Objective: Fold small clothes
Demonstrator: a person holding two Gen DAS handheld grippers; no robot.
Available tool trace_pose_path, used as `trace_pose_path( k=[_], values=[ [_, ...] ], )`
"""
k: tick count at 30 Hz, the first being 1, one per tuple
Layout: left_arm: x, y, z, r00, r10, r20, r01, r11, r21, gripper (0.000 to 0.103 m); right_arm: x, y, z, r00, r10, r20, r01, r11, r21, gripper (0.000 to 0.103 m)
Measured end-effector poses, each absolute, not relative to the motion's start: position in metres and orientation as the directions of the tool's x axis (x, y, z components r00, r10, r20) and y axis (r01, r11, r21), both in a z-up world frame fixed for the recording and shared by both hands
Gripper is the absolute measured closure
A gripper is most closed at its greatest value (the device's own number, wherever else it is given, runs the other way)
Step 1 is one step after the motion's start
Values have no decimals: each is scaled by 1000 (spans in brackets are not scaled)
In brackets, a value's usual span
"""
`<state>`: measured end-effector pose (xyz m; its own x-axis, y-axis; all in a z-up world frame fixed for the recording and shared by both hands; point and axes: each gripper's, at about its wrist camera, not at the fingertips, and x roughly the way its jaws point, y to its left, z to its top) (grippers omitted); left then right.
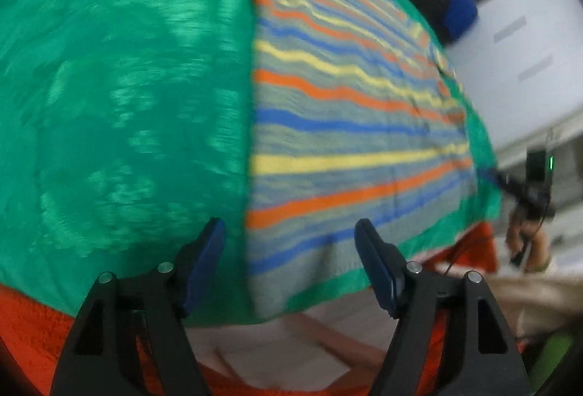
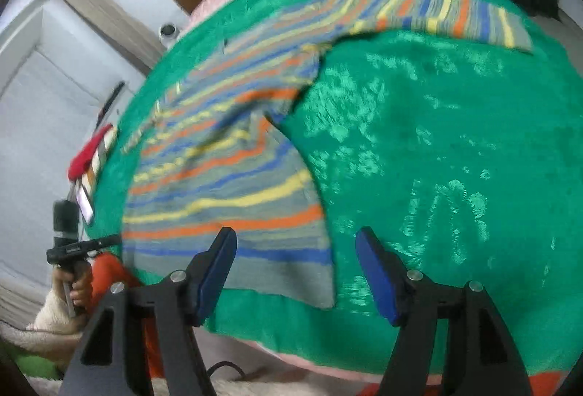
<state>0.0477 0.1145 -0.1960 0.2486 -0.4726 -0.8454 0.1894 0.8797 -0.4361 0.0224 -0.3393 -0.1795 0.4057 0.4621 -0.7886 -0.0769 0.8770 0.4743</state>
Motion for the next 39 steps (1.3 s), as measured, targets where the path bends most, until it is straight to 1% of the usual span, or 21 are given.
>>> trace_pose_path(
  k=[1, 2, 3, 4, 5, 6, 10, 12, 13, 16, 18, 22, 27, 34, 39],
  values=[
    [46, 106, -197, 235, -454, -860, 211, 887, -410, 55, 27, -335, -186, 379, 466, -799, -94, 879, 468, 35],
    [46, 101, -199, 217, -437, -873, 222, 893, -392, 75, 29, -330, -190, 363, 466, -807, -111, 881, 459, 35],
    [46, 97, -204, 180, -411, -894, 224, 902, -370, 97, 33, -326, -195, 345, 471, -812, -132, 881, 455, 43],
    [46, 99, -206, 171, -407, -897, 213, 904, -370, 99, 35, -319, -199, 318, 479, -818, -154, 878, 454, 58],
    [44, 104, -205, 171, -413, -894, 201, 903, -379, 99, 36, -315, -204, 267, 489, -830, -160, 872, 462, 99],
    [42, 112, -201, 171, -417, -892, 188, 903, -386, 99, 36, -313, -205, 219, 496, -840, -151, 868, 473, 97],
    [34, 131, -187, 167, -451, -877, 167, 890, -425, 100, 12, -310, -190, 163, 470, -868, -187, 878, 440, 98],
    [32, 128, -186, 152, -432, -889, 192, 895, -402, 100, -3, -303, -189, 126, 465, -876, -184, 879, 440, 98],
    [31, 124, -190, 144, -399, -906, 211, 906, -366, 100, -10, -299, -190, 125, 432, -893, -193, 894, 405, 98],
    [35, 114, -207, 113, -343, -933, 218, 924, -314, 100, -9, -300, -212, 112, 398, -910, -139, 913, 383, 98],
    [35, 112, -214, 118, -321, -940, 224, 931, -289, 100, -5, -302, -228, 112, 380, -918, -101, 923, 370, 98],
    [34, 114, -219, 127, -340, -932, 195, 930, -313, 100, -1, -299, -235, 124, 352, -928, -98, 935, 342, 98],
    [34, 121, -231, 148, -371, -917, 133, 926, -354, 99, -3, -305, -242, 146, 375, -915, -45, 927, 373, 98],
    [32, 119, -233, 165, -367, -916, 114, 929, -351, 99, -7, -307, -246, 171, 375, -911, -17, 926, 377, 98],
    [28, 116, -230, 182, -343, -922, 108, 938, -328, 99, -8, -308, -246, 181, 381, -907, -11, 923, 385, 98]
  ],
)
